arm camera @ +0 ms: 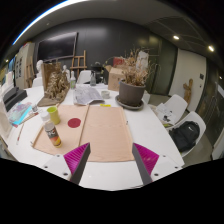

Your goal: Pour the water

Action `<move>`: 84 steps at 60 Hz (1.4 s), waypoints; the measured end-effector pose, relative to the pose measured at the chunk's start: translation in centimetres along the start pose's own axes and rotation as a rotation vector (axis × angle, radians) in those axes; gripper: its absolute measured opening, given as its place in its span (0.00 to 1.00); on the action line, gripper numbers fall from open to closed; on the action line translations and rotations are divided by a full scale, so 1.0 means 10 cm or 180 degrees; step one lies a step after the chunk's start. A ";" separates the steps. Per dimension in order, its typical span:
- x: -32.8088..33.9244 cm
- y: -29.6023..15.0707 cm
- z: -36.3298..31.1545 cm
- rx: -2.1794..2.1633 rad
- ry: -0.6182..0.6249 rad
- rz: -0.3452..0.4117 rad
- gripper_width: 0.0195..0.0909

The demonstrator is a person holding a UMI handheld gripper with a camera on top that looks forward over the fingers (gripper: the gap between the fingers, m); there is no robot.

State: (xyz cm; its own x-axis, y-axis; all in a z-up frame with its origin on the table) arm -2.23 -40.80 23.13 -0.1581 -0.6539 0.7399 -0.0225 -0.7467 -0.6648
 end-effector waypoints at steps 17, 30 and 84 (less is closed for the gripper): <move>-0.11 0.16 -0.72 0.0171 -0.0371 -0.0029 0.93; -0.27 0.20 -1.64 0.0277 -0.0714 0.0110 0.93; -1.69 -0.29 -2.62 0.0150 -0.0268 0.0505 0.07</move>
State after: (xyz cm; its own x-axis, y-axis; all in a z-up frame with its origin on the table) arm -25.30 -24.40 9.79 -0.0726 -0.7703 0.6335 0.0428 -0.6370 -0.7697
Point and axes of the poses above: the point between the fingertips, and its own axes, seen from behind it with the camera up: z to the right, y down, x backward, against the way the camera looks, the point moved 10 cm from there along x, backward, against the way the camera looks, and after that the axes turned 14 degrees about -z, right-handed, at the moved point
